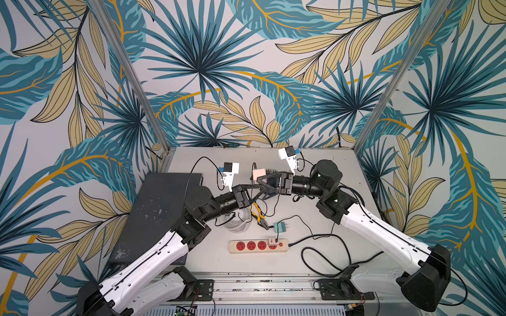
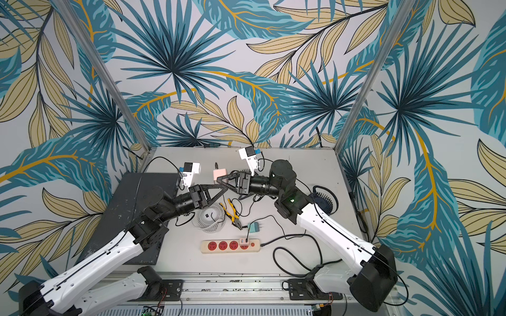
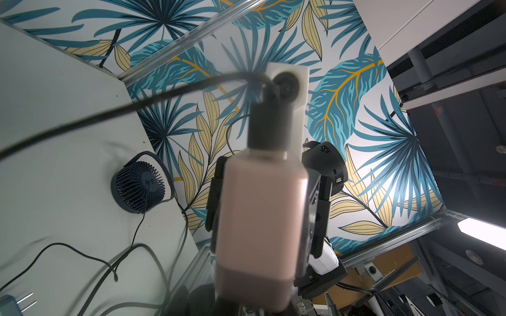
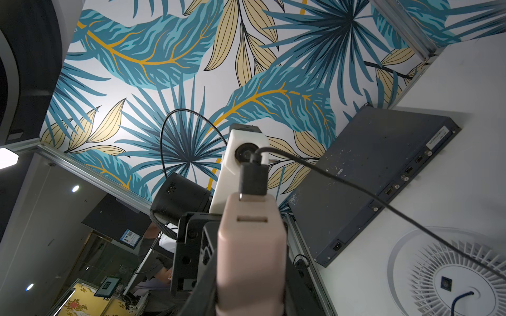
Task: Plug the desk fan into the power strip
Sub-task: Pick up the plug from the center of the board.
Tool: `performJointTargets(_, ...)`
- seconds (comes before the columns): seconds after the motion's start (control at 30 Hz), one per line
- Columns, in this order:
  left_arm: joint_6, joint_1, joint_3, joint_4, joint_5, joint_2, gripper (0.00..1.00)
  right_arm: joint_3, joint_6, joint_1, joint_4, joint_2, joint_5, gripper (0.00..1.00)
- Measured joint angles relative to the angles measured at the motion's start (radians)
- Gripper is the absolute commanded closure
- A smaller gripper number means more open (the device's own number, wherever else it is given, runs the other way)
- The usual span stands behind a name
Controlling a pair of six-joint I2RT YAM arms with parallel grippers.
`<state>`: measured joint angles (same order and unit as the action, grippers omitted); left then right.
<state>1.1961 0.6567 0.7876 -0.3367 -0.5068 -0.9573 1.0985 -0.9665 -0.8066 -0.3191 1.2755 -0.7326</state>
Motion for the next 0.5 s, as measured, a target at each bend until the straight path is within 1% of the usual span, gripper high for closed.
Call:
performJointTargets(0.07, -0.009, 0.004, -0.027, -0.006, 0.003, 0.008, 0.94, -0.036, 0.001, -0.003, -0.016, -0.011, 0.008, 0.69)
performJointTargets(0.1, -0.014, 0.007, -0.043, -0.006, 0.002, 0.013, 0.96, -0.059, 0.003, -0.006, -0.022, -0.021, 0.015, 0.65)
performJointTargets(0.17, -0.03, 0.011, -0.066, 0.008, 0.018, 0.021, 0.99, -0.113, 0.018, -0.012, -0.021, -0.047, 0.029, 0.51)
performJointTargets(0.23, -0.062, 0.0, -0.075, 0.03, 0.054, 0.03, 1.0, -0.171, 0.037, -0.021, -0.003, -0.079, 0.039, 0.34)
performJointTargets(0.27, -0.085, -0.006, -0.077, 0.047, 0.067, 0.038, 1.0, -0.193, 0.043, -0.025, 0.004, -0.093, 0.049, 0.29)
performJointTargets(0.4, -0.201, -0.01, -0.077, 0.134, 0.08, 0.074, 1.0, -0.262, 0.064, -0.027, 0.014, -0.147, 0.117, 0.16)
performJointTargets(0.43, -0.229, -0.01, -0.077, 0.157, 0.079, 0.08, 1.0, -0.276, 0.07, -0.025, 0.015, -0.163, 0.138, 0.12)
performJointTargets(0.5, -0.307, -0.01, -0.076, 0.22, 0.073, 0.089, 1.0, -0.296, 0.082, -0.019, 0.029, -0.202, 0.188, 0.08)
